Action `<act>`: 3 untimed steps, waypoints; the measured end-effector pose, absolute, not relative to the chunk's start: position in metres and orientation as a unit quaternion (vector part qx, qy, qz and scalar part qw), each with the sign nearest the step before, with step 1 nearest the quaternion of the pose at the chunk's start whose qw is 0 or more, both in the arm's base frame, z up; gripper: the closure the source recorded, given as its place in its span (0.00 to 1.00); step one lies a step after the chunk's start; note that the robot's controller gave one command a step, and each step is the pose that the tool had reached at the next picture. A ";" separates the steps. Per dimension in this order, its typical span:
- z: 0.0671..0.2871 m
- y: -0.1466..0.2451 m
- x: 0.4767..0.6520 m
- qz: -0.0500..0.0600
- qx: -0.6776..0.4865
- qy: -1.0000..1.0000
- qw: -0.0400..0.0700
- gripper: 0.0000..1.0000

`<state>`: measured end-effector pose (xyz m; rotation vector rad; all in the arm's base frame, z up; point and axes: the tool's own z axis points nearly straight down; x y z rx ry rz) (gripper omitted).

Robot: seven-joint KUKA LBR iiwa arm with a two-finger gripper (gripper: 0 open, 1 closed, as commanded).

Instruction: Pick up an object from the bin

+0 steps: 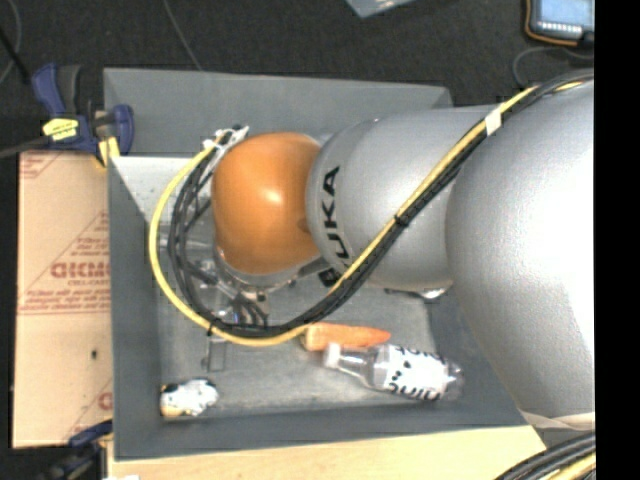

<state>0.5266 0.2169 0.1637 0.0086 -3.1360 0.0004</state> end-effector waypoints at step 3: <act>0.145 0.160 0.543 0.001 0.161 -0.987 0.000 0.00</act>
Offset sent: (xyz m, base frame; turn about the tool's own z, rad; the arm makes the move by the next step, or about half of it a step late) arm 0.0223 -0.0726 -0.0326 -0.3628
